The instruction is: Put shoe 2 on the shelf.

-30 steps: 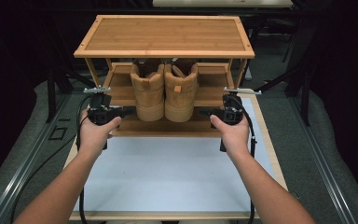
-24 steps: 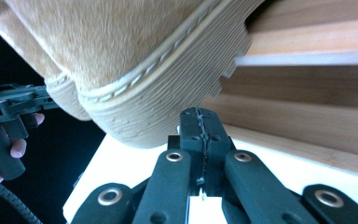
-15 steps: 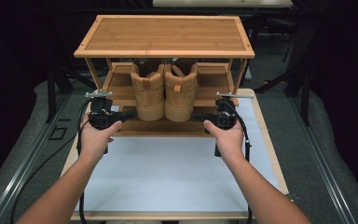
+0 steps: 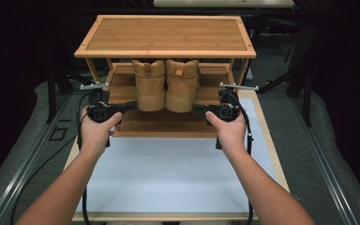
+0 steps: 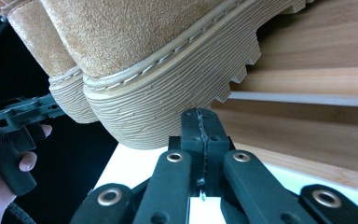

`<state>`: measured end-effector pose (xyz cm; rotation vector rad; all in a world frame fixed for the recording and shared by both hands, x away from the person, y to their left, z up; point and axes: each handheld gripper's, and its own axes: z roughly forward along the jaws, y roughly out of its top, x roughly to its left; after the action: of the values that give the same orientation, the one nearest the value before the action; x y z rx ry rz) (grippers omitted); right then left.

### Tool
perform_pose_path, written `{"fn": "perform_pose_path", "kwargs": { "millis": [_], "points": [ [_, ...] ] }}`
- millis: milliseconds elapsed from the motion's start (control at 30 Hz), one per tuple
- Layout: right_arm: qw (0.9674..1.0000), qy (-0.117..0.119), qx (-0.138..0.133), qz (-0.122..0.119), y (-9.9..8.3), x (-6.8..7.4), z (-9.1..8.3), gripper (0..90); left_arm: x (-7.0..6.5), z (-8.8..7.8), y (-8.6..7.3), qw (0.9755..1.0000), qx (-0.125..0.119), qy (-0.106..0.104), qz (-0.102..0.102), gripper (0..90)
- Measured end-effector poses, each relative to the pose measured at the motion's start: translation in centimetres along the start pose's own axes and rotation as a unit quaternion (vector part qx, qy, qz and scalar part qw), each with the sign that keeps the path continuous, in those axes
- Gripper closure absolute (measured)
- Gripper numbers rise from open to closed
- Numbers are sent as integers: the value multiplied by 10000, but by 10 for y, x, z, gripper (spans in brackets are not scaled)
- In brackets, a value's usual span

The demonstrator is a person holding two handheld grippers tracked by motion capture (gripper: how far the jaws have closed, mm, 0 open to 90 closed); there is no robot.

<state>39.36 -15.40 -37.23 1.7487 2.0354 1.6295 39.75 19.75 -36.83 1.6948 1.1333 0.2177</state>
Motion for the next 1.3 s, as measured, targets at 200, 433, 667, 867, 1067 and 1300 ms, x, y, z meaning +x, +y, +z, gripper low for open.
{"fn": "perform_pose_path", "kwargs": {
  "millis": [200, 433, 667, 867, 1067, 1300],
  "points": [
    [10000, -36, -48, 35, 4, -2, 3, 900, 1, 5, 3, 10000, 10, 47, -36, 900],
    [9999, -41, -52, 135, 7, -7, 10, 900, 6, 12, 5, 9999, -24, 86, -146, 900],
    [9997, -146, -126, 163, 11, -9, 17, 900, 9, 22, 10, 9994, -37, 283, -173, 900],
    [9990, -182, -277, 291, 17, -20, 17, 900, 7, 30, 12, 9998, 16, 45, -187, 900],
    [9993, -203, -210, 229, 16, -20, 20, 900, 6, 31, 10, 9995, 144, 243, -145, 900],
    [9988, -374, 26, 316, 10, -28, 25, 900, 11, 36, 2, 9991, 335, 187, -159, 900]
  ]
}}
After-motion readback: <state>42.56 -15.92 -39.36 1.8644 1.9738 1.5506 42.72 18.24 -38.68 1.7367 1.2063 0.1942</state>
